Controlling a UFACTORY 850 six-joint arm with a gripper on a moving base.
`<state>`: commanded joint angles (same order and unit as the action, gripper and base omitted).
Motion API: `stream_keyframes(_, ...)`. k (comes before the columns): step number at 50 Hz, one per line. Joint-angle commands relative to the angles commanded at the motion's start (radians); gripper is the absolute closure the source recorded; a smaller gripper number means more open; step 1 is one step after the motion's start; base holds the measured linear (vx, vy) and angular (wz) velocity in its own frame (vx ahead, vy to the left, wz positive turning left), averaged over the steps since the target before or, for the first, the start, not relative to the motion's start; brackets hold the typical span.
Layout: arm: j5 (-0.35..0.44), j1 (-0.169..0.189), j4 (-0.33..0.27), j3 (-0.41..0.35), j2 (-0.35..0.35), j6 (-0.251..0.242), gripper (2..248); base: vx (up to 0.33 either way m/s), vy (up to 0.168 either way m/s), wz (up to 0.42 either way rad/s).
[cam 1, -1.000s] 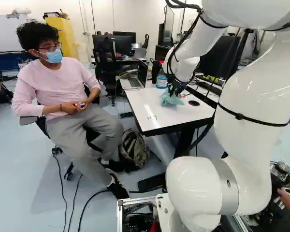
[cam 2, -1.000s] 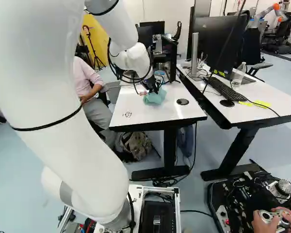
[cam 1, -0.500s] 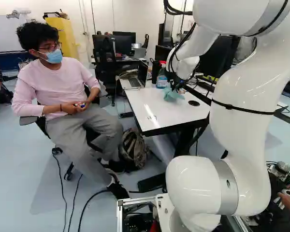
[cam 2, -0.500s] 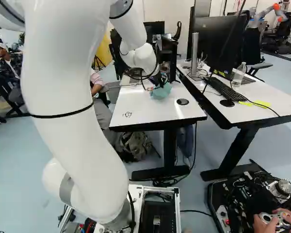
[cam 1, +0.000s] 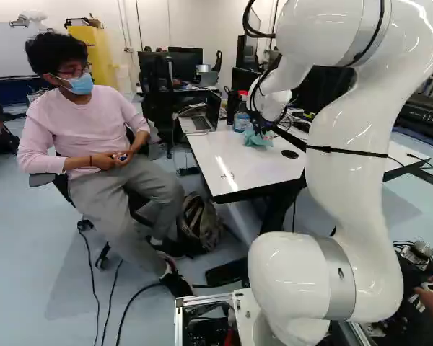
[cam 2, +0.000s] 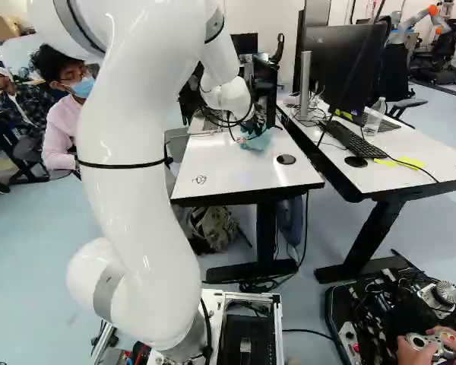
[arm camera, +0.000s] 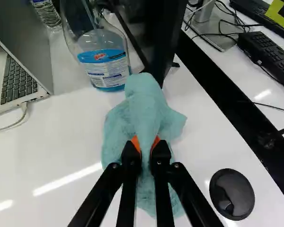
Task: Clean the table with the green towel
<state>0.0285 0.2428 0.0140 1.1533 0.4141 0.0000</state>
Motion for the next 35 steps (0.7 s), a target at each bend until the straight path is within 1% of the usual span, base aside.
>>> stream_keyframes(14,0.000,0.000,0.000,0.007,0.034,0.000,211,0.000,0.000,0.000)
stream_keyframes(35,-0.001,0.000,0.000,0.007,0.034,0.000,211,0.000,0.000,0.000)
